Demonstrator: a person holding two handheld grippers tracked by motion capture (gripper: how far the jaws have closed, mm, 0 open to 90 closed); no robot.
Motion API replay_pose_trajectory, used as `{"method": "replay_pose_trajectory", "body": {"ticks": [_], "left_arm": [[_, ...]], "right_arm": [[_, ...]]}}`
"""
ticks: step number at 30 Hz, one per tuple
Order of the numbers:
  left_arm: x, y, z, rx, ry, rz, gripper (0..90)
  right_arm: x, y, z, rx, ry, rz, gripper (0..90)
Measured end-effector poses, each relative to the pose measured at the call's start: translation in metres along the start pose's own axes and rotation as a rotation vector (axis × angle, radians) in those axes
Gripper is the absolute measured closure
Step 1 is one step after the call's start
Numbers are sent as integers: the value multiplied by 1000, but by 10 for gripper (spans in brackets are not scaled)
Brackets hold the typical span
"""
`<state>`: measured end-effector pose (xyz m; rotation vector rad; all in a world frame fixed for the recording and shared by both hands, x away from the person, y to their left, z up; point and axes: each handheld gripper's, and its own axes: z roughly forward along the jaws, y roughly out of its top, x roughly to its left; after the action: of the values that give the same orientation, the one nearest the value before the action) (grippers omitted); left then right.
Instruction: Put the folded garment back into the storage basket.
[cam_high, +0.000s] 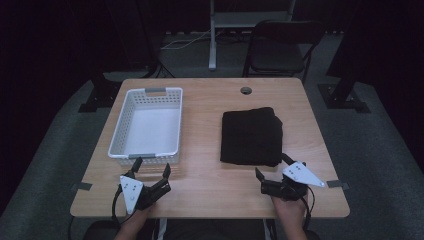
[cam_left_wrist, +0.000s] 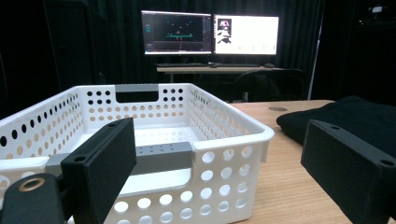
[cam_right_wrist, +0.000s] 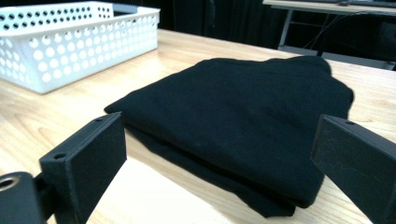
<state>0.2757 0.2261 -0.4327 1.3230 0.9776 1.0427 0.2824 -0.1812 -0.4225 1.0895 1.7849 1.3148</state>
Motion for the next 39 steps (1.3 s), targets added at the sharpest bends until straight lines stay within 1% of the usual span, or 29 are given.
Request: {"method": "replay_pose_trajectory", "body": {"ticks": [2, 3, 6, 9, 11, 12, 13, 15, 17, 18, 19, 22, 23, 24, 26, 27, 29, 30, 32, 34, 35, 36, 37, 38, 39], "left_arm": [[0, 0, 0, -1, 2, -1, 117], [0, 0, 0, -2, 1, 0, 117], [0, 0, 0, -2, 1, -1, 117], [0, 0, 0, -3, 3, -1, 117], [0, 0, 0, -2, 4, -1, 117], [0, 0, 0, -3, 4, -1, 117], [0, 0, 0, -3, 4, -1, 117], [0, 0, 0, -3, 3, -1, 117], [0, 0, 0, -3, 4, -1, 117], [0, 0, 0, -3, 4, -1, 117], [0, 0, 0, -3, 4, -1, 117], [0, 0, 0, -3, 3, -1, 117], [0, 0, 0, -3, 3, -1, 117], [0, 0, 0, -3, 4, -1, 117], [0, 0, 0, -3, 4, 0, 117], [0, 0, 0, -3, 5, -1, 117], [0, 0, 0, -3, 6, -1, 117], [0, 0, 0, -4, 6, -1, 117], [0, 0, 0, -4, 6, -2, 117], [0, 0, 0, -3, 5, -1, 117], [0, 0, 0, -3, 5, -1, 117], [0, 0, 0, -4, 5, -1, 117], [0, 0, 0, -4, 5, -2, 117], [0, 0, -1, -5, 5, -2, 117], [0, 0, 0, -4, 6, -2, 117]], "right_arm": [[0, 0, 0, -1, 5, -2, 40], [0, 0, -1, -12, 9, 0, 40], [-1, 0, -1, -24, 21, 1, 39], [0, 0, -1, -20, 31, -10, 40], [1, 0, 1, -8, 71, -6, 41], [1, 0, 2, 1, 79, -10, 42], [1, 0, 3, 8, 105, -7, 42], [2, 1, 3, 21, 97, -11, 42], [1, 1, 4, 29, 78, -5, 42], [0, 1, 6, 44, 84, 3, 44], [0, 1, 6, 47, 86, 4, 44], [2, 1, 6, 48, 79, -13, 43], [2, 1, 7, 45, 86, -19, 43], [2, 1, 7, 51, 96, -15, 44], [2, 1, 10, 77, 114, -18, 44], [3, 1, 11, 85, 104, -30, 44], [4, 1, 11, 90, 105, -27, 45], [3, 1, 11, 96, 120, -17, 46], [3, 1, 11, 99, 124, -15, 47], [3, 1, 11, 105, 146, -8, 47], [4, 1, 11, 108, 144, -13, 55], [5, 1, 11, 117, 160, -18, 57], [6, 1, 11, 124, 167, -12, 56], [7, 1, 11, 122, 168, -17, 57], [7, 1, 11, 130, 179, -19, 57]]}}
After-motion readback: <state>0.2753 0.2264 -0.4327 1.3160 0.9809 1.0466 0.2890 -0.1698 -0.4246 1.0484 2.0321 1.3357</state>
